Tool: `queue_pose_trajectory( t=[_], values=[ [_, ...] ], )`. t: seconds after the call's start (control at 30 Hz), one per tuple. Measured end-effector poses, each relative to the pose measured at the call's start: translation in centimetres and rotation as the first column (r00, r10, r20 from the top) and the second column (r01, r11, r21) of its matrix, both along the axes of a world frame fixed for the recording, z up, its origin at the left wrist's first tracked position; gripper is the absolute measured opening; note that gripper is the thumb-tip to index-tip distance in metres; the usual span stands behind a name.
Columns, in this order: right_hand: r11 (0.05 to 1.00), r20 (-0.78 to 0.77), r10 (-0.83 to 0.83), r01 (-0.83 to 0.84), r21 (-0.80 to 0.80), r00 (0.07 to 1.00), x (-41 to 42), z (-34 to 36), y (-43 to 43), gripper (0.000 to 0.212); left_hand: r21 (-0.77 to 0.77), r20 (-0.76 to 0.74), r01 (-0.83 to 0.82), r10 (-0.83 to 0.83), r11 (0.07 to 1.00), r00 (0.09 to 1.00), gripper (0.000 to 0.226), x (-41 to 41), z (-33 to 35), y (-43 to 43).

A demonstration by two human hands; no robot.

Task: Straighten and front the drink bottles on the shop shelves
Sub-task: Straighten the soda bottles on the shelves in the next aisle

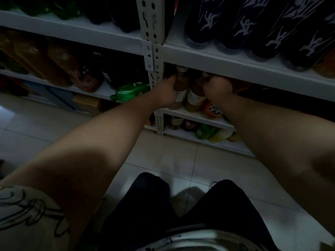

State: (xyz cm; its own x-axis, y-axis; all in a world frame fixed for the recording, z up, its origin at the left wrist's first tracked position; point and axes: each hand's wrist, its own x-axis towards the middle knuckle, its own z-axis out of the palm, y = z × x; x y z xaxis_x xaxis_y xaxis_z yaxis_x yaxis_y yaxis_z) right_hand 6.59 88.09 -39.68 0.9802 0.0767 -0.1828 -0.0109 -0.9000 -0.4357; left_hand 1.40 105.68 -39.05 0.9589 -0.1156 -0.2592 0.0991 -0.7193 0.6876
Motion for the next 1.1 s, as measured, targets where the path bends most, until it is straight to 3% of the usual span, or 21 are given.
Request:
queue_pose_trajectory(
  t=[0.17,0.33,0.4,0.53,0.73,0.93,1.1],
  values=[
    [1.0,0.103,0.008,-0.005,-0.024,0.995,-0.3,-0.6,-0.1,0.041,-0.016,-0.028,0.015,-0.016,1.0,0.999,0.064,-0.1,-0.6,0.3],
    [0.995,0.103,-0.031,0.041,-0.096,0.994,0.2,-1.0,0.3,0.05,-0.023,-0.021,-0.017,0.017,1.0,1.0,0.066,0.1,-1.0,0.4],
    [0.997,0.084,-0.06,0.063,-0.043,0.995,0.3,-0.7,0.4,0.05,-0.009,-0.035,-0.015,0.014,1.0,0.999,0.068,0.2,-1.1,0.4],
    [0.983,-0.101,-0.068,0.084,0.161,0.993,1.2,0.3,0.8,0.059,0.009,-0.047,-0.021,0.021,1.0,0.999,0.071,0.2,-1.0,0.2],
    [0.989,-0.133,0.116,-0.127,-0.081,0.984,0.9,1.3,0.4,0.044,0.026,0.015,-0.028,0.028,0.999,0.999,0.056,0.4,-0.7,0.2],
    [0.975,-0.162,0.176,-0.195,-0.109,0.971,0.7,2.0,0.3,0.036,0.068,-0.054,-0.053,0.057,0.996,0.997,0.043,1.6,-0.3,-0.1],
    [0.972,-0.133,0.171,-0.189,-0.14,0.976,0.4,1.9,0.1,0.036,-0.025,-0.136,-0.179,0.174,0.984,0.975,0.032,3.2,-0.3,-1.4]
  ],
)
